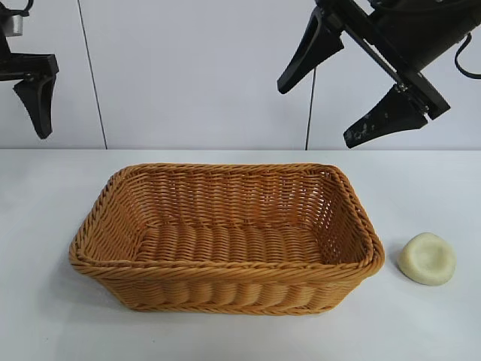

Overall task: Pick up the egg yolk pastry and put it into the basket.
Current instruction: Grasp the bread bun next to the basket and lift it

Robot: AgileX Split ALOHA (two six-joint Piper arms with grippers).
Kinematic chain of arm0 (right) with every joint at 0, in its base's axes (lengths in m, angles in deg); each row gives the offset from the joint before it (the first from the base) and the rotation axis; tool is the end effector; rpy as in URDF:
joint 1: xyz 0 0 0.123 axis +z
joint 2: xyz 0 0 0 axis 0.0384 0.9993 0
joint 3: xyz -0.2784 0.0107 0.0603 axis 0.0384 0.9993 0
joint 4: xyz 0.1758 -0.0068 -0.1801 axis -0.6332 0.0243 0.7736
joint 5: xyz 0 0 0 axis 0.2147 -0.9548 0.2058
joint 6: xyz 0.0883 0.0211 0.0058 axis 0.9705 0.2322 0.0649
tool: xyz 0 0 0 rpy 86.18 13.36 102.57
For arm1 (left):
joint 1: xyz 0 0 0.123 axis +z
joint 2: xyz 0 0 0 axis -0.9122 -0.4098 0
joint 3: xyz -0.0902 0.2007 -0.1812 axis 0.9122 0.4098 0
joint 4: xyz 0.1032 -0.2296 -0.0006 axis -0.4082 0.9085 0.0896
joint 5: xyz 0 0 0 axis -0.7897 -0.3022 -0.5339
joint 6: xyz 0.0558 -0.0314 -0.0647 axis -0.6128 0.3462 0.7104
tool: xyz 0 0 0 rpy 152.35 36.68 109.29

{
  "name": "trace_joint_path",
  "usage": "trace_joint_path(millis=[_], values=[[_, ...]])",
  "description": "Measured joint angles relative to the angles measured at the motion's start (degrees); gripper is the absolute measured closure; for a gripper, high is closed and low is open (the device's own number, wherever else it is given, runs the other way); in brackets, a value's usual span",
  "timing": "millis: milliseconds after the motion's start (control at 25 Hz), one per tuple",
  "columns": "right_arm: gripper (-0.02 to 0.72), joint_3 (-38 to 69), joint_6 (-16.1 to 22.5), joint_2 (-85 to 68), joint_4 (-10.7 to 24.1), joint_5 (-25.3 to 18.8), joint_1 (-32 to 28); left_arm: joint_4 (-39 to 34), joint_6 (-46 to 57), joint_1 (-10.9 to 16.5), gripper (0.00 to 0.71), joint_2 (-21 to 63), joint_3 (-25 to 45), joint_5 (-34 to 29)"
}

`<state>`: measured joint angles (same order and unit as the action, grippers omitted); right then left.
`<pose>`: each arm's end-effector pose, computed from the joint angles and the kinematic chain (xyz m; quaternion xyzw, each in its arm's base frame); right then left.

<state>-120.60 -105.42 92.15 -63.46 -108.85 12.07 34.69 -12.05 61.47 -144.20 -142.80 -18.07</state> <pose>0.3287 0.1087 0.2560 -0.0299 0.9362 0.3209 0.1404 0.3453 -0.0295 0.3038 -0.0137 0.9919 -0.0297 0.1225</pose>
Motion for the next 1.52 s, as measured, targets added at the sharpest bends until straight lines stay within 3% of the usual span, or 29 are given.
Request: trace_joint_path(millis=[520, 800, 1000, 1320, 1520], values=[[0.008, 0.00, 0.00, 0.00, 0.00, 0.00, 0.00, -2.27, -1.61, 0.00, 0.015, 44.11, 36.66, -0.54], [0.008, 0.00, 0.00, 0.00, 0.00, 0.00, 0.00, -2.27, -1.66, 0.00, 0.015, 64.76, 53.24, 6.76], [0.008, 0.00, 0.00, 0.00, 0.00, 0.00, 0.00, -2.27, -1.71, 0.00, 0.015, 75.28, 56.51, 7.60], [0.008, 0.00, 0.00, 0.00, -0.06, 0.05, 0.00, -2.27, -1.71, 0.05, 0.015, 81.44, 56.63, 7.64], [0.008, 0.00, 0.00, 0.00, -0.06, 0.05, 0.00, -2.27, -1.71, 2.37, 0.015, 87.26, 56.63, 7.71]])
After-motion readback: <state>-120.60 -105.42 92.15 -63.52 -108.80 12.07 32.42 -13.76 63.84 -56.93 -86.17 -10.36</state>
